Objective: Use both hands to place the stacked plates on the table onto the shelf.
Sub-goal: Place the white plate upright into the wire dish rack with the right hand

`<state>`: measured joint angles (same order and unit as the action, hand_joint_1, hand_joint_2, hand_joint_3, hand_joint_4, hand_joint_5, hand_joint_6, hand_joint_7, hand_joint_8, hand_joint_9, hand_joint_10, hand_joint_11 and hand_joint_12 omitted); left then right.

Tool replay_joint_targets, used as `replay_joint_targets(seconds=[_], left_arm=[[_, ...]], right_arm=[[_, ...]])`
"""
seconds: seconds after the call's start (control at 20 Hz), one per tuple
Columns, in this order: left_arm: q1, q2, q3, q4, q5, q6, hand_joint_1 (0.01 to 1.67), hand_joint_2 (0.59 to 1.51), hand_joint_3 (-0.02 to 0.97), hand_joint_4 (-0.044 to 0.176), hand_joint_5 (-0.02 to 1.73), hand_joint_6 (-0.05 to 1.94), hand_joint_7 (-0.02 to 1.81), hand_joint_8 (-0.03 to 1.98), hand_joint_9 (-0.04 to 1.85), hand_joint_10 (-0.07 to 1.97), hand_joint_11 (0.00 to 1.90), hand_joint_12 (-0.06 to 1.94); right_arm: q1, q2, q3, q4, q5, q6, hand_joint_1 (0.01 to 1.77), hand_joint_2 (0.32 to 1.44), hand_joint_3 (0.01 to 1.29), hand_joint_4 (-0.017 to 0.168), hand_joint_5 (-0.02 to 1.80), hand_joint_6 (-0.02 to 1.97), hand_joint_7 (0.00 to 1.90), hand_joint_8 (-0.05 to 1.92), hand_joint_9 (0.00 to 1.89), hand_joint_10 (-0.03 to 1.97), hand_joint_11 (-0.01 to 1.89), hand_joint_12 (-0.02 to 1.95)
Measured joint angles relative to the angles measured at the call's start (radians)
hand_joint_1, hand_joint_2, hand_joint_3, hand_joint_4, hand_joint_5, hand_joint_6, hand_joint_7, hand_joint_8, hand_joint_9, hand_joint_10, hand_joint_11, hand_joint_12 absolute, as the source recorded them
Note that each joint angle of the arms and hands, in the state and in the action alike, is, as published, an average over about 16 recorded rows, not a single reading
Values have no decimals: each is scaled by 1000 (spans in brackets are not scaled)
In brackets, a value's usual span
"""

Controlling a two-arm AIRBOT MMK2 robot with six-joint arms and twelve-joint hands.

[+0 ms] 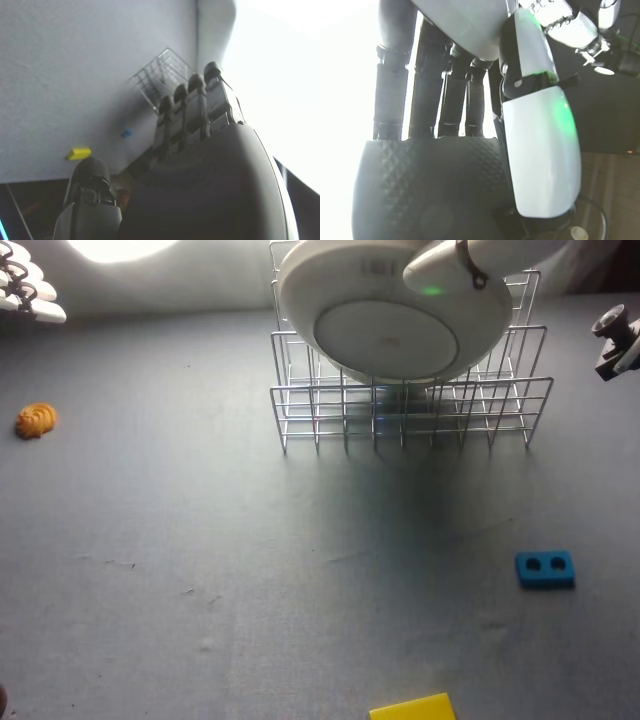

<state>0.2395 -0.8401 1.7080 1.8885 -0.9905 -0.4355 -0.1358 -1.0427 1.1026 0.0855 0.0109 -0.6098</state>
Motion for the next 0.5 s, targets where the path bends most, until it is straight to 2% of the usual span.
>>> replay_joint_targets(seconds=[0.2,0.5], left_arm=[[1,0,-2,3,-2,0,16,1220,13,1,91,2,76,-1,51,21,26,43],[1,1,-6,6,-5,0,16,1222,13,1,89,2,78,-1,56,20,23,61]], right_arm=[[-27,-21,42,1,20,15,1159,1069,15,-7,752,1078,1072,1036,1376,496,1171,1172],[-63,-62,101,-8,40,-2,1160,1070,15,-9,737,1078,1050,1047,1357,507,1154,1167]])
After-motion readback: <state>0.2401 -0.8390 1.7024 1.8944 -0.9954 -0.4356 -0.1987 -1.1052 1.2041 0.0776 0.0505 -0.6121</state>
